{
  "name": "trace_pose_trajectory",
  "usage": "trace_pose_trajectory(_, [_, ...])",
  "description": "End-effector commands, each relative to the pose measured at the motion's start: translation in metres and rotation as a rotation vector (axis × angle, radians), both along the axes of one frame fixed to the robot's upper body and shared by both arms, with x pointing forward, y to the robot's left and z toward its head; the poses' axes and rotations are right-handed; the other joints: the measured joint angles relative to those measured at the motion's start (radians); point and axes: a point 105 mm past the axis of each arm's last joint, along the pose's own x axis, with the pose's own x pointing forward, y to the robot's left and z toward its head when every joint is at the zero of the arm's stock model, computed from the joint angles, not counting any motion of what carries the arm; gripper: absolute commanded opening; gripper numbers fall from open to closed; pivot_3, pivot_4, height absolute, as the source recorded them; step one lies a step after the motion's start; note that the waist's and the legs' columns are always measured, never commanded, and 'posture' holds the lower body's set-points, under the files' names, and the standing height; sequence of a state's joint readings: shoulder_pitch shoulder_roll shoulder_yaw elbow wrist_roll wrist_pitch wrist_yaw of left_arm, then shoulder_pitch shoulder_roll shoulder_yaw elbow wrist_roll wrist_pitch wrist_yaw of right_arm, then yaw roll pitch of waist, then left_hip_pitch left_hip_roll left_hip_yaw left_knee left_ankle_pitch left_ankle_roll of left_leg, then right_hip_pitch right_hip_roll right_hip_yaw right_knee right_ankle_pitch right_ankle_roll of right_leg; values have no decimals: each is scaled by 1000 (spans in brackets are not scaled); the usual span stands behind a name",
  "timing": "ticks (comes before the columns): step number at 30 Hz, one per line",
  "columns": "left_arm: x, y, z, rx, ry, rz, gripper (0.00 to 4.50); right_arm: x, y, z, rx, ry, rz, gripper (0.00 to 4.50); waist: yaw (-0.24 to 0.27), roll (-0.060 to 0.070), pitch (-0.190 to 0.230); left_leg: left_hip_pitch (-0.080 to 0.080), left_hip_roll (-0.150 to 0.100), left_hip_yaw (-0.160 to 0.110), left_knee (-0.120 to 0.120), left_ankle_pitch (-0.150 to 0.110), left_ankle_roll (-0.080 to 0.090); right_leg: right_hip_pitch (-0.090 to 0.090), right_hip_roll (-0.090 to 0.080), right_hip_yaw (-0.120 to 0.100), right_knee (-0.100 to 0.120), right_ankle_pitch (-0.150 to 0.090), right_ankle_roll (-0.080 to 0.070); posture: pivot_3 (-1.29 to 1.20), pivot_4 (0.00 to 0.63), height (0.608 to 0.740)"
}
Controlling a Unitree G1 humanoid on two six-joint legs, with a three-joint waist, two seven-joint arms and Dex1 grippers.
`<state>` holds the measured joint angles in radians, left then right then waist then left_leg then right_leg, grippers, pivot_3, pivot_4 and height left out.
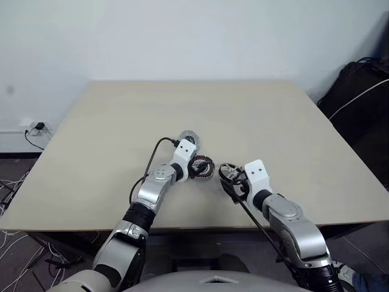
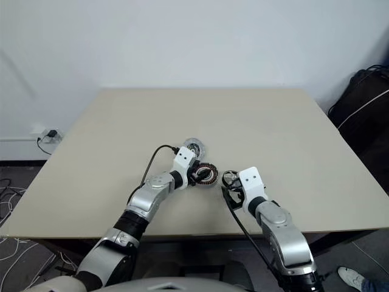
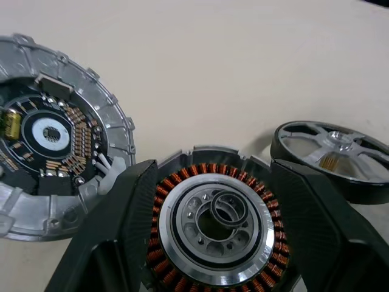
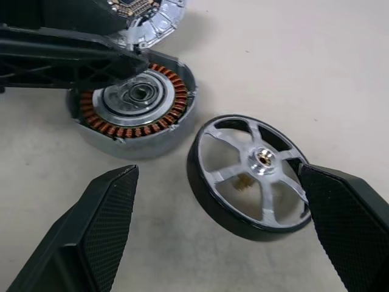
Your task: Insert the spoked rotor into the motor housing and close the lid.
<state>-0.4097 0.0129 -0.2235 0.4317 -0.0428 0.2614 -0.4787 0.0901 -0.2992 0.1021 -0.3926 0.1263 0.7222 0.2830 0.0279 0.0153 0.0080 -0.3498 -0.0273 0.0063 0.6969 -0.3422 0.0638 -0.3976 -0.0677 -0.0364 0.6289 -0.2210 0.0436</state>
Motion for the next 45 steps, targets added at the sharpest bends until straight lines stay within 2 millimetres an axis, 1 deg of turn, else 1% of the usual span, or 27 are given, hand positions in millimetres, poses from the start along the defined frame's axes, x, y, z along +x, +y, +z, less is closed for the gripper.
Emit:
trace_pose_trajectory(1, [3,10,25,-40,-84,26,2202,7,5,16,7,-65,11,4500,-1,0,0,0,0,0,0,0,0,0,0,0,0,0,0,0,0,740])
trace_pose_trajectory(3, [-1,17,25,-42,-91,39,1553,9,9,19,12,-73,17,4500,-4,0,0,0,0,0,0,0,0,0,0,0,0,0,0,0,0,740])
trace_pose_trajectory(6, [-11,35,24,-50,-98,80,517,14,22,28,25,-94,56,4500,-13,1,-1,0,1,0,0,0,-1,0,-3,1,1,0,0,0,0,740])
trace_pose_trajectory(7, [-15,41,23,-47,-101,94,196,17,26,30,18,-95,66,4312,-12,1,-1,1,1,0,0,0,-1,0,-5,1,1,0,-1,0,0,740])
trace_pose_trajectory(8, [-19,48,21,-39,-106,108,0,20,31,31,13,-94,76,4105,-13,1,-1,1,1,0,0,0,-1,0,-5,1,1,0,-1,0,0,740])
trace_pose_trajectory(9, [-22,53,20,-35,-110,123,0,23,35,32,10,-94,85,3885,-13,1,-1,1,1,0,0,0,-1,-1,-5,1,1,0,-1,0,0,740])
trace_pose_trajectory(10, [-26,59,20,-37,-120,142,0,26,40,32,5,-90,98,3563,-13,1,-1,1,1,0,0,1,-1,-1,-5,1,2,0,-1,0,0,740])
trace_pose_trajectory(13, [-33,67,22,-58,-140,177,0,32,51,33,-11,-78,126,2570,-8,1,-1,1,0,-1,0,1,-1,-1,-6,0,2,0,-1,0,0,740])
trace_pose_trajectory(16, [-48,77,21,-54,-172,203,0,38,70,30,-52,-41,197,1571,-12,1,-1,1,0,0,0,1,-1,-1,-7,0,2,0,-1,0,0,740])
trace_pose_trajectory(20, [-60,84,22,-74,-193,251,0,48,78,25,-112,-2,223,261,-13,1,-1,1,-1,0,0,0,-1,-4,-8,-1,2,1,-2,0,0,740])
trace_pose_trajectory(21, [-63,85,22,-87,-193,260,0,50,79,25,-121,6,228,25,-13,1,-1,1,-1,0,0,0,-1,-5,-8,-1,2,1,-2,0,0,740])
trace_pose_trajectory(25, [-75,88,18,-64,-208,273,0,58,82,20,-171,29,247,25,-15,2,-1,0,-1,0,0,0,-1,-7,-9,-2,2,1,-3,0,0,740])
trace_pose_trajectory(30, [-89,84,9,-11,-239,238,0,69,83,11,-220,62,267,25,-16,2,-1,0,-1,0,0,0,-2,-8,-9,-2,3,2,-3,0,0,740])
trace_pose_trajectory(38, [-95,74,0,-29,-202,186,0,79,83,5,-246,81,277,25,-17,2,-1,0,-1,1,0,0,-2,-9,-9,-2,4,2,-4,0,0,740])
trace_pose_trajectory(45, [-95,73,1,-47,-194,182,0,81,85,0,-265,94,292,25,-25,2,-1,-1,-1,1,0,1,-2,-11,-9,-2,7,2,-4,0,0,740])
